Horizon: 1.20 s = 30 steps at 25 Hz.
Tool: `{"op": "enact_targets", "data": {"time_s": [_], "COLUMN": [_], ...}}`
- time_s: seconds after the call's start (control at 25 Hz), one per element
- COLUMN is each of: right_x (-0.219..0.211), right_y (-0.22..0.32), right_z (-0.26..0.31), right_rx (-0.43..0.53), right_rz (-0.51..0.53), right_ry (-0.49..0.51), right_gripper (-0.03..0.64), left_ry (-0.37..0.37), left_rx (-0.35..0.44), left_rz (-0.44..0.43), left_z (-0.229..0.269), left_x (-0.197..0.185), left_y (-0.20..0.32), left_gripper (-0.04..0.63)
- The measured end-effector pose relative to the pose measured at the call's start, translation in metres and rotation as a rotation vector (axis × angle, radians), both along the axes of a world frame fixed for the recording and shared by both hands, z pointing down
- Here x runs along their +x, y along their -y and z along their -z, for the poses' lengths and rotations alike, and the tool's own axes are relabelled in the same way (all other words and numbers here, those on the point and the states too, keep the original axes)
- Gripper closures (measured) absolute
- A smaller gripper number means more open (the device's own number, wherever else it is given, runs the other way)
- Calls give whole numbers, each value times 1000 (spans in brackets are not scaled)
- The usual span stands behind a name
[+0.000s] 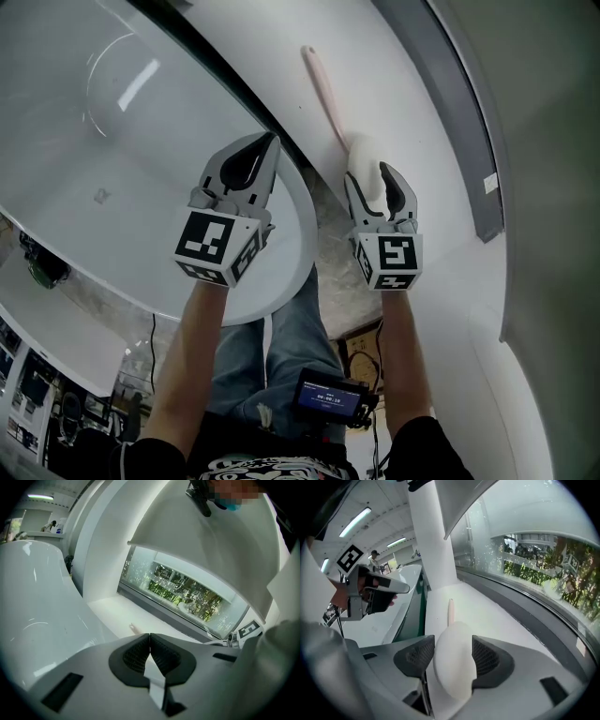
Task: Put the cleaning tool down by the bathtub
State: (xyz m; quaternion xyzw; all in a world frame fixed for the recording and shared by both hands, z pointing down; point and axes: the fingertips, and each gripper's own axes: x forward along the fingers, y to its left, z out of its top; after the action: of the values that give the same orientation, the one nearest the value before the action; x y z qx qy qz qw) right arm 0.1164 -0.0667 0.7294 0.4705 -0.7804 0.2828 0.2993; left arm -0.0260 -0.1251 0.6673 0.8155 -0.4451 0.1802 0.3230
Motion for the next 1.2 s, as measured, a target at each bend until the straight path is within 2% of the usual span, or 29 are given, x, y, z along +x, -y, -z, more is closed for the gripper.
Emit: {"op": "enact_targets", "data": {"time_s": [0.24, 0.36, 0.44, 0.48, 0.56, 0.64, 0.96, 1.2], "right_x": [6, 9, 9, 8, 6, 2, -12, -7], "right_y": [9, 12, 17, 20, 25, 27, 19, 10], "right_z": [24, 31, 43, 52, 69, 86, 138, 191], "right_rx": [52, 34, 30, 37, 62, 90, 149, 187], "right_rz": [-75, -103, -120, -122, -104, -73, -49, -99], "right_ry": [81, 99, 150, 173, 201, 214, 105, 67], "right_gripper": [370, 370, 377, 406, 564, 584, 588, 588], "left_ry": [5, 1, -26, -31, -15, -7, 12, 39], "left_rx": [1, 5, 20, 28, 42, 52, 104, 137], "left_rz": [-2, -2, -6, -11, -22, -25, -51, -91], "left_z": [4, 10, 21, 26, 37, 49, 106, 151], "left_x": [-3, -4, -3, -3, -3, -3, -22, -33], "left_y": [-2, 0, 2, 4, 8, 9, 3, -4], "left_gripper": [578, 578, 578, 578, 578, 578, 578, 578]}}
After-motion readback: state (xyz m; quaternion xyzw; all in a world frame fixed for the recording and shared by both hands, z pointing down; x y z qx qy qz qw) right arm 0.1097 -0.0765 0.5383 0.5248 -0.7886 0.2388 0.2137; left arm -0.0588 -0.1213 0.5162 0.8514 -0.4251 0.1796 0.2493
